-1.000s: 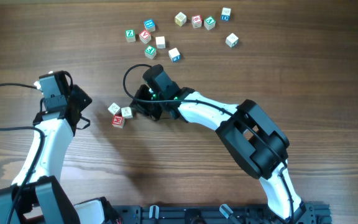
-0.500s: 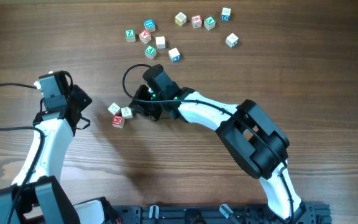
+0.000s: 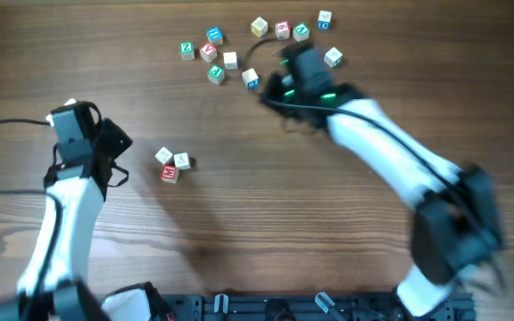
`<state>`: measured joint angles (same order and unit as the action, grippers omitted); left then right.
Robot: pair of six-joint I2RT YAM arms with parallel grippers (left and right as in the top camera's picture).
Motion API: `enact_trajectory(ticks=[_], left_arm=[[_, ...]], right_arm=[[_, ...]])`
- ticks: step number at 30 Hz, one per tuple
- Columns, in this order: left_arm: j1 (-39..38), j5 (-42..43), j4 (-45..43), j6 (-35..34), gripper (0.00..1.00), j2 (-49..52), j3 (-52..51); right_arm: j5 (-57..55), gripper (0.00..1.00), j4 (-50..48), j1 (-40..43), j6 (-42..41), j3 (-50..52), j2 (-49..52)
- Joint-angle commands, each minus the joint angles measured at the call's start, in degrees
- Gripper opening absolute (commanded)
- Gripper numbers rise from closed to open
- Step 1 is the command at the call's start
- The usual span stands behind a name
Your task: Form a circle
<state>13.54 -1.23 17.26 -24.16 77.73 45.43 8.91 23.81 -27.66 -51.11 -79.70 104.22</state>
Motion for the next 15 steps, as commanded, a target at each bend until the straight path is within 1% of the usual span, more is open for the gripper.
enact_trajectory(ticks=[1, 2, 3, 4, 5, 6, 7, 8, 9, 13, 15], left_arm=[[0.17, 9.35, 2.34, -0.28, 0.04, -13.75, 0.39], [0.15, 10.75, 3.10, -0.26, 0.04, -16.09, 0.39], [-0.07, 12.81, 4.76, -0.26, 0.04, -21.09, 0.39], [-0.48, 13.70, 6.21, -0.28, 0.08, -25.20, 0.39], [-1.01, 13.86, 7.56, -0.31, 0.14, -28.92, 0.39], [-1.40, 13.86, 8.61, -0.28, 0.24, -31.69, 0.39], [-1.79, 13.86, 9.77, -0.31, 0.48, -35.06, 0.39], [-2.01, 13.86, 10.75, -0.31, 0.84, -37.64, 0.39], [-2.10, 13.86, 11.67, -0.31, 1.00, -39.82, 0.39], [-2.08, 13.84, 17.49, -0.31, 1.00, -46.38, 0.39], [-2.08, 13.84, 20.59, -0.31, 1.00, -47.52, 0.39]], right_arm=[[-20.83, 0.06, 9.44, 0.87, 16.02, -0.22, -15.76], [-22.88, 0.11, 11.56, 0.90, 18.73, -0.22, -18.78], [-24.39, 0.29, 14.14, 0.90, 21.62, -0.22, -22.60], [-24.61, 0.44, 16.46, 0.90, 23.65, -0.22, -25.77], [-24.57, 0.75, 18.60, 0.90, 24.57, -0.22, -28.46], [-24.55, 0.89, 20.48, 0.90, 24.52, -0.22, -30.67], [-24.59, 1.00, 22.51, 0.90, 24.57, -0.22, -32.92], [-24.57, 1.00, 23.96, 0.90, 24.57, -0.22, -34.60], [-24.57, 1.00, 25.20, 0.90, 24.55, -0.22, -36.11], [-24.52, 1.00, 29.46, 0.90, 24.35, -0.22, -40.11], [-24.52, 1.00, 29.99, 0.90, 24.00, -0.22, -40.39]])
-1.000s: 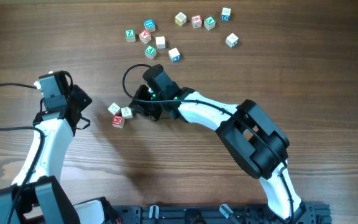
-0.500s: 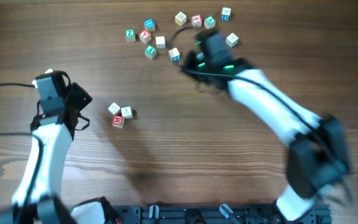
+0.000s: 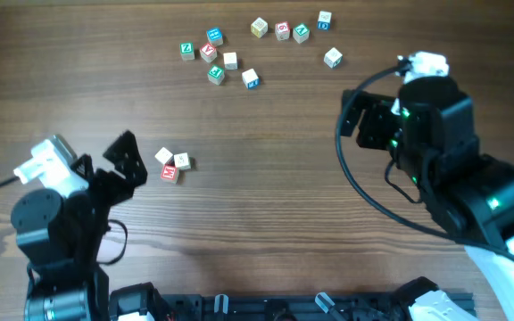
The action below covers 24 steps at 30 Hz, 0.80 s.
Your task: Form a circle
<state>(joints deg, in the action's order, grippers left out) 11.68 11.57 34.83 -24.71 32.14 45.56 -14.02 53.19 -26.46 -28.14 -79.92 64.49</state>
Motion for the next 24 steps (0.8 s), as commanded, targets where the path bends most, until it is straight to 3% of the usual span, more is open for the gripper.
enact_trajectory(ticks=[1, 12, 16, 19, 24], left_arm=[[-0.22, 1.03, 4.85, 0.24, 1.00, -2.05, 0.26], [-0.22, 1.03, 22.80, 0.24, 1.00, -1.99, 0.26], [-0.22, 1.03, 24.26, 0.24, 1.00, -1.99, 0.26], [-0.22, 1.03, 24.26, 0.24, 1.00, -1.99, 0.26], [-0.22, 1.03, 24.26, 0.24, 1.00, -1.99, 0.26]], right_arm=[[-1.62, 1.00, 0.63, -0.31, 1.01, 0.00, -0.57], [-1.62, 1.00, 0.63, 0.28, 1.14, 0.02, 1.97], [-1.25, 1.00, 2.29, 3.80, 1.22, 0.02, -4.17], [1.90, 1.00, 3.32, 11.28, 1.29, 0.31, -10.80], [7.45, 1.00, -7.56, 20.20, 13.09, 8.96, -24.13]])
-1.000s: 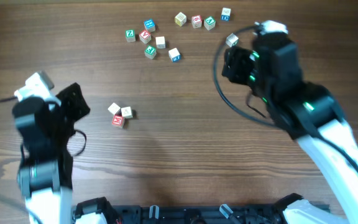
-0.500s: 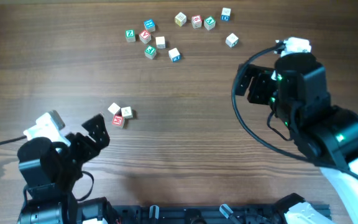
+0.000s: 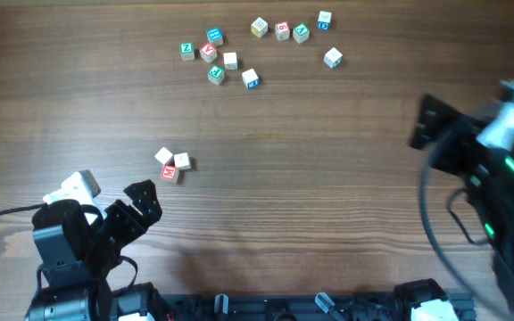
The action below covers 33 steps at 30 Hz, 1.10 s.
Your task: Form a circle
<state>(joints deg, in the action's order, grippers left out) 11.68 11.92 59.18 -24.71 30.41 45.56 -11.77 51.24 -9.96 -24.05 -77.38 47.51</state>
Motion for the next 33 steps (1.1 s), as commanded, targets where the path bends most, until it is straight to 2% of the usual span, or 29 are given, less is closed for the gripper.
enact_trajectory(ticks=[1, 4, 6, 10, 13, 16, 22, 26, 29, 33], left_arm=[[-0.22, 0.68, -0.09, 0.24, 1.00, -0.26, 0.26], [-0.22, 0.68, -0.09, 0.24, 1.00, -0.26, 0.26], [-0.22, 0.68, -0.09, 0.24, 1.00, -0.26, 0.26], [-0.22, 0.68, -0.09, 0.24, 1.00, -0.26, 0.26], [-0.22, 0.68, -0.09, 0.24, 1.00, -0.26, 0.26], [-0.22, 0.68, -0.09, 0.24, 1.00, -0.26, 0.26], [-0.22, 0.68, -0.09, 0.24, 1.00, -0.26, 0.26], [-0.22, 0.68, -0.09, 0.24, 1.00, -0.26, 0.26], [-0.22, 0.68, -0.09, 0.24, 1.00, -0.26, 0.26], [-0.22, 0.68, -0.09, 0.24, 1.00, -0.26, 0.26]], right_arm=[[7.43, 1.00, -10.36, 4.63, 11.06, 10.19, -10.47], [15.32, 1.00, -30.27, 7.78, 15.30, 27.17, -23.41], [19.52, 1.00, -39.41, 9.77, 15.52, 36.37, -29.99], [28.59, 1.00, -52.65, 15.17, 14.45, 52.50, -41.22], [30.97, 1.00, -61.55, 18.14, 11.98, 61.88, -46.80], [31.01, 1.00, -70.42, 18.60, 12.13, 69.44, -47.34], [26.03, 1.00, -71.23, 18.60, 12.61, 77.24, -47.32], [25.73, 1.00, -63.76, 18.60, 13.79, 77.11, -47.32], [25.59, 1.00, -51.43, 18.60, 13.53, 77.09, -47.32], [26.82, 1.00, -52.46, 18.29, 10.40, 77.09, -46.86]])
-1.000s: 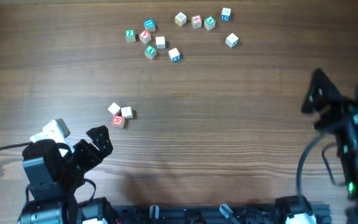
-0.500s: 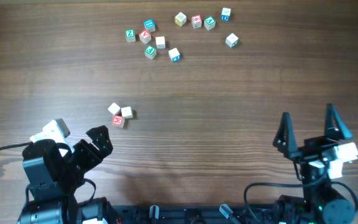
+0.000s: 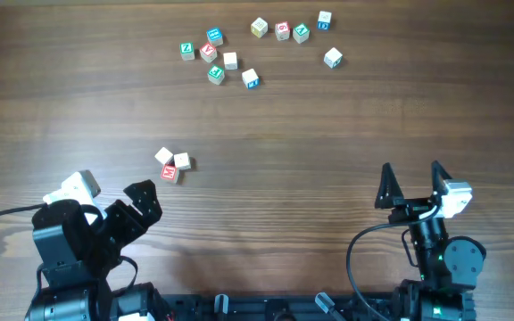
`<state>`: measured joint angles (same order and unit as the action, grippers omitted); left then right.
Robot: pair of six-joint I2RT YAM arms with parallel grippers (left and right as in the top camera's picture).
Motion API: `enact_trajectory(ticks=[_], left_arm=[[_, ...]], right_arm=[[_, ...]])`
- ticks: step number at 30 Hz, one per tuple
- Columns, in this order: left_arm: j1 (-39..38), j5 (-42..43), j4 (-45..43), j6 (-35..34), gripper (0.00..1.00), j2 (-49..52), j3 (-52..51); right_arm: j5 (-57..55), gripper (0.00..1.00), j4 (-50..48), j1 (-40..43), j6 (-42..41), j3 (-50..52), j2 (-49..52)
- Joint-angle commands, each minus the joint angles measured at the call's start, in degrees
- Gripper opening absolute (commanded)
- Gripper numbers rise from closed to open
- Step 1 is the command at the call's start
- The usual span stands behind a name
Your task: Form a circle
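Note:
Several small lettered cubes lie at the far side of the table in a loose arc, from a green one (image 3: 186,51) through a blue one (image 3: 251,78) to a white one (image 3: 332,58). Three more cubes (image 3: 172,164) sit bunched together left of centre. My left gripper (image 3: 143,201) is folded back at the front left, just below that bunch, with a small gap between its fingers. At the front right, my right gripper (image 3: 411,183) stands wide open and holds nothing, far from all the cubes.
The wooden table (image 3: 328,134) carries only the cubes. A dark rail (image 3: 266,308) runs along the front edge between the two arm bases. A black cable trails off at the left.
My right arm was at the right edge at mid-table; it is now folded at the front right with its gripper open. The left arm and all the cubes are where they were.
At first my right gripper was among the far cubes and the left arm reached up the left side. Then both arms were drawn back towards the front. The left arm then sat folded at the front left, and now the right is folded too. The cubes kept their places.

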<state>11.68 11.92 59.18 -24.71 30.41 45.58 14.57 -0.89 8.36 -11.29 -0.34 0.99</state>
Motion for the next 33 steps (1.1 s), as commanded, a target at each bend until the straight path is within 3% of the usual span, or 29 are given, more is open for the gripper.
enact_trajectory(ticks=[1, 15, 22, 26, 33], left_arm=[[-0.22, 0.68, -0.09, 0.24, 1.00, -0.26, 0.24], [-0.22, 0.68, -0.09, 0.24, 1.00, -0.26, 0.24], [-6.51, -2.73, -0.07, 0.85, 1.00, -1.66, 0.07], [-10.78, -6.71, -11.78, 0.92, 1.00, -8.59, -5.97], [-11.54, -7.52, -39.06, 2.19, 1.00, -29.00, -28.89]], right_arm=[[0.48, 1.00, -0.33, -0.04, -2.38, 0.04, -0.28], [0.48, 1.00, -0.33, -0.04, -2.36, 0.04, -0.24], [0.48, 1.00, -0.33, -0.04, -2.36, 0.04, -0.24], [0.48, 1.00, -0.35, -0.04, -2.36, 0.04, -0.24], [0.48, 1.00, -0.33, -0.04, -2.38, 0.04, -0.24]])
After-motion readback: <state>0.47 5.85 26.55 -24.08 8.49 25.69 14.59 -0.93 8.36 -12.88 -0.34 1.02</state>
